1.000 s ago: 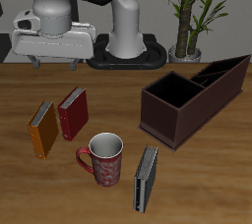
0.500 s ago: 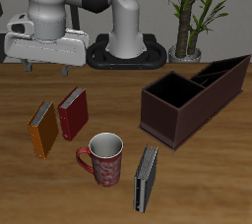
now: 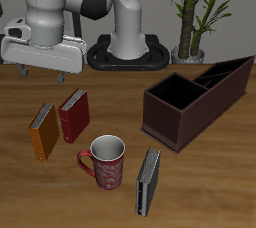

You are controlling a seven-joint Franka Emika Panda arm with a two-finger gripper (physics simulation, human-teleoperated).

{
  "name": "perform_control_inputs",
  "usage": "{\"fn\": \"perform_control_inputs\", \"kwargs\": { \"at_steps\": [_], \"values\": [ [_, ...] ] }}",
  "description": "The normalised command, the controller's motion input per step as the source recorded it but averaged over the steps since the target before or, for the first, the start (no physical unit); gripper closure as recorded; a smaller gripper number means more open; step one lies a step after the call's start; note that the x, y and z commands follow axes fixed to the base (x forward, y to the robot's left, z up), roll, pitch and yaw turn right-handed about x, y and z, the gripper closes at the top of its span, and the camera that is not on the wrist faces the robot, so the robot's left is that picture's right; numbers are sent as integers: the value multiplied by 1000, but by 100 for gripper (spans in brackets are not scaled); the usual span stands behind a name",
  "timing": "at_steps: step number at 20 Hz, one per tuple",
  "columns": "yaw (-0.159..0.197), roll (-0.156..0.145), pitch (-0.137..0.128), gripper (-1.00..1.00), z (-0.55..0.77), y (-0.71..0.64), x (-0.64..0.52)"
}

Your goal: Place the orange book into the left desk caddy's right compartment

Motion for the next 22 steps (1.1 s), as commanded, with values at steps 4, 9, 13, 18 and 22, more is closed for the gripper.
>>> {"fn": "perform_control_inputs", "kwargs": {
  "at_steps": [4, 9, 13, 18, 22],
  "values": [
    [-17, -29, 2, -100, -210, -126, 54],
    [-17, -10, -1, -100, -111, -14, 65],
    [-8, -14, 12, -100, -199, -38, 111],
    [-13, -7, 11, -100, -165, 21, 28],
    [-27, -28, 21, -100, -264, -112, 77]
  ]
}}
